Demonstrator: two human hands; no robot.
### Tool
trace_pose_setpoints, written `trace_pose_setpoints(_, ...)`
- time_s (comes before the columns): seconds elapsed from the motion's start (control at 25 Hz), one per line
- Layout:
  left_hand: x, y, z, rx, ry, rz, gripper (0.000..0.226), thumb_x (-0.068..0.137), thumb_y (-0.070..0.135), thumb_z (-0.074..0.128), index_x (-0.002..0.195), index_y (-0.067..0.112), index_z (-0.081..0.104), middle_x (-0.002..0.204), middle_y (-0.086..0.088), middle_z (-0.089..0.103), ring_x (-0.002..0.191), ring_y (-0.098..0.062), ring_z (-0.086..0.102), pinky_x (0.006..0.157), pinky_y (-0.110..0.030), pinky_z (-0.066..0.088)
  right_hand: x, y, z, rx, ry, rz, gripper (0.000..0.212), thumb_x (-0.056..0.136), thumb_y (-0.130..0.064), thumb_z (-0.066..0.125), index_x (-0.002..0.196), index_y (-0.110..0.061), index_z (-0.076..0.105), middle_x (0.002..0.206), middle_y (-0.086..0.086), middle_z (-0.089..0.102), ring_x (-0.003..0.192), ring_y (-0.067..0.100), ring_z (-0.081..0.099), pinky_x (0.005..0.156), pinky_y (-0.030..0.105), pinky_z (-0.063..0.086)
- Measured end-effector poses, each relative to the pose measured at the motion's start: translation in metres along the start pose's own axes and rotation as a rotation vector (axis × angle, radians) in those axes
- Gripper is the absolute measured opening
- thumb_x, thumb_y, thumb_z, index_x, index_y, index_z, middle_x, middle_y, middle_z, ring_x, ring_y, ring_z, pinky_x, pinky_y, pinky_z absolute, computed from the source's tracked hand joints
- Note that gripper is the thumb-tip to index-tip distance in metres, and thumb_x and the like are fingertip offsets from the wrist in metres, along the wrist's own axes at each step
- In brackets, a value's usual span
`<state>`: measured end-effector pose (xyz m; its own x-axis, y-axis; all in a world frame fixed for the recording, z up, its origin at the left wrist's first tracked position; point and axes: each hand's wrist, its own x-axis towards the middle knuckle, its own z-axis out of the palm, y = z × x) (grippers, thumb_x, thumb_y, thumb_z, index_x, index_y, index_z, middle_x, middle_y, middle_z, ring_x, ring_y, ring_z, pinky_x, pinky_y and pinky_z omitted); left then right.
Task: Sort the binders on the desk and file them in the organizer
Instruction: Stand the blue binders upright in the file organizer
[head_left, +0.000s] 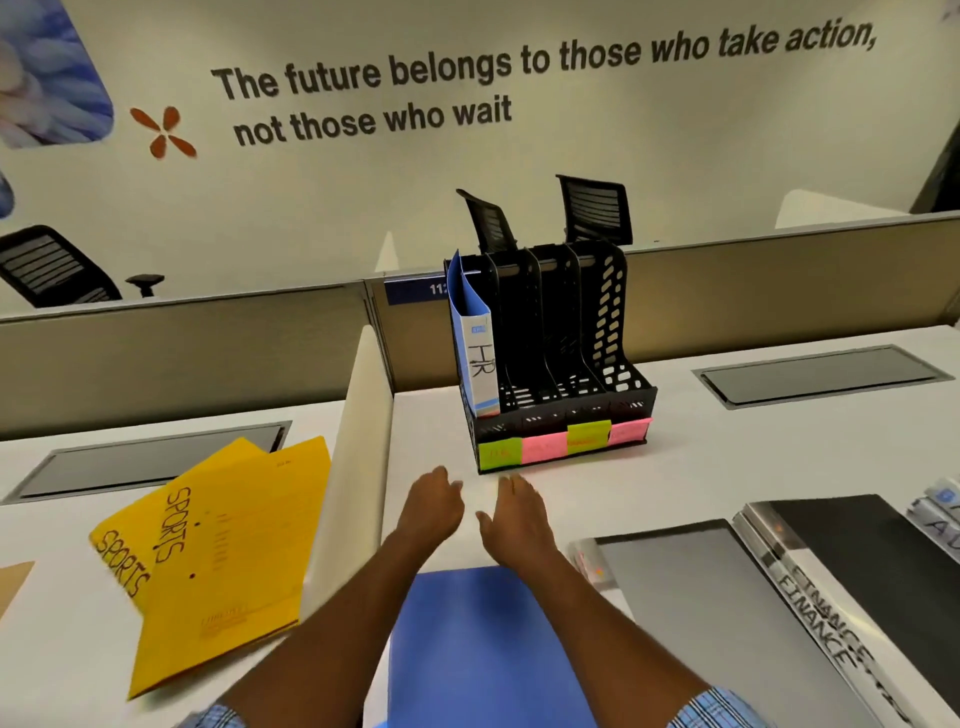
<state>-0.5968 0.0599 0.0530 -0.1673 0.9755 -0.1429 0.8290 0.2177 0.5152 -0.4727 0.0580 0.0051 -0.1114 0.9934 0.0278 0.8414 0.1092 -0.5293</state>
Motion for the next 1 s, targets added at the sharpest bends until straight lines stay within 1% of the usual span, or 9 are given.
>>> trace_pose_setpoints(0.08, -0.018, -0.023, 0.017, 0.186, -0.143, -0.049, 0.04, 0.098, 0.029, 0.043, 0.124, -0.001, 0.045, 0.131, -0.019, 0.051, 0.121, -0.031, 0.048, 0.098, -0.034, 0.038, -0.035, 0.0, 0.016, 0.008, -0.071, 0.109, 0.059, 0.093, -0.04, 0.052, 0.139, -0.007, 0.034, 0.147, 0.014, 0.033, 0.135, 0.029, 0.032, 0.112, 0.036, 0.027)
trace_pose_setpoints(0.16, -0.032, -0.041, 0.024, 0.265, -0.22, -0.128, 0.04, 0.096, 0.03, 0.046, 0.123, 0.001, 0.044, 0.131, -0.017, 0.051, 0.12, -0.03, 0.049, 0.098, -0.033, 0.039, -0.071, 0.001, 0.031, 0.037, -0.143, 0.191, 0.065, 0.093, -0.044, 0.05, 0.143, -0.007, 0.031, 0.15, 0.016, 0.029, 0.138, 0.03, 0.027, 0.114, 0.036, 0.026)
trace_pose_setpoints(0.24, -0.045, -0.052, 0.028, 0.291, -0.212, -0.153, 0.038, 0.094, 0.027, 0.048, 0.122, 0.002, 0.043, 0.13, -0.017, 0.051, 0.12, -0.031, 0.048, 0.097, -0.032, 0.039, -0.106, 0.003, 0.041, 0.026, -0.186, 0.232, 0.069, 0.094, -0.048, 0.047, 0.146, -0.007, 0.026, 0.154, 0.018, 0.02, 0.143, 0.031, 0.019, 0.117, 0.037, 0.018)
trace_pose_setpoints(0.48, -0.07, -0.06, 0.022, 0.395, -0.144, -0.228, 0.039, 0.095, 0.022, 0.046, 0.128, 0.002, 0.04, 0.133, -0.016, 0.043, 0.123, -0.031, 0.045, 0.097, -0.032, 0.041, -0.169, -0.004, 0.046, -0.009, -0.077, 0.228, 0.065, 0.094, -0.056, 0.041, 0.141, -0.011, 0.033, 0.149, 0.013, 0.027, 0.138, 0.029, 0.025, 0.114, 0.035, 0.022)
trace_pose_setpoints(0.6, -0.075, -0.051, 0.02, 0.385, -0.108, -0.276, 0.048, 0.095, 0.025, 0.049, 0.134, -0.001, 0.036, 0.14, -0.018, 0.038, 0.129, -0.031, 0.038, 0.104, -0.031, 0.035, -0.184, -0.01, 0.048, -0.057, -0.102, 0.26, 0.072, 0.092, -0.062, 0.036, 0.144, -0.013, 0.029, 0.153, 0.013, 0.022, 0.142, 0.029, 0.018, 0.117, 0.039, 0.017)
trace_pose_setpoints(0.68, -0.078, -0.046, 0.022, 0.368, -0.115, -0.351, 0.059, 0.091, 0.019, 0.056, 0.138, -0.004, 0.028, 0.143, -0.024, 0.03, 0.132, -0.036, 0.033, 0.106, -0.036, 0.036, -0.196, -0.013, 0.05, -0.052, -0.153, 0.281, 0.078, 0.09, -0.066, 0.034, 0.146, -0.014, 0.023, 0.156, 0.013, 0.015, 0.145, 0.031, 0.011, 0.118, 0.043, 0.012)
trace_pose_setpoints(0.76, -0.083, -0.043, 0.022, 0.345, -0.149, -0.386, 0.063, 0.09, 0.016, 0.053, 0.141, -0.007, 0.024, 0.143, -0.027, 0.032, 0.131, -0.038, 0.037, 0.105, -0.041, 0.038, -0.205, -0.015, 0.052, -0.022, -0.224, 0.288, 0.086, 0.086, -0.072, 0.032, 0.149, -0.016, 0.017, 0.158, 0.013, 0.007, 0.146, 0.033, 0.004, 0.118, 0.048, 0.009)
trace_pose_setpoints(0.88, -0.079, -0.052, 0.022, 0.193, -0.148, -0.347, 0.041, 0.095, 0.012, 0.038, 0.135, 0.001, 0.042, 0.138, -0.019, 0.047, 0.125, -0.032, 0.048, 0.107, -0.04, 0.038, -0.219, -0.022, 0.058, -0.027, -0.346, 0.266, 0.097, 0.078, -0.081, 0.029, 0.152, -0.021, 0.007, 0.159, 0.013, -0.004, 0.145, 0.036, -0.009, 0.114, 0.057, 0.001)
trace_pose_setpoints(1.0, -0.084, -0.063, 0.03, 0.141, -0.124, -0.423, 0.04, 0.096, 0.016, 0.031, 0.131, 0.01, 0.049, 0.134, -0.008, 0.053, 0.121, -0.022, 0.053, 0.109, -0.032, 0.035, -0.227, -0.026, 0.067, -0.068, -0.396, 0.226, 0.104, 0.073, -0.087, 0.024, 0.152, -0.024, 0.0, 0.158, 0.014, -0.014, 0.142, 0.04, -0.022, 0.109, 0.063, -0.01)
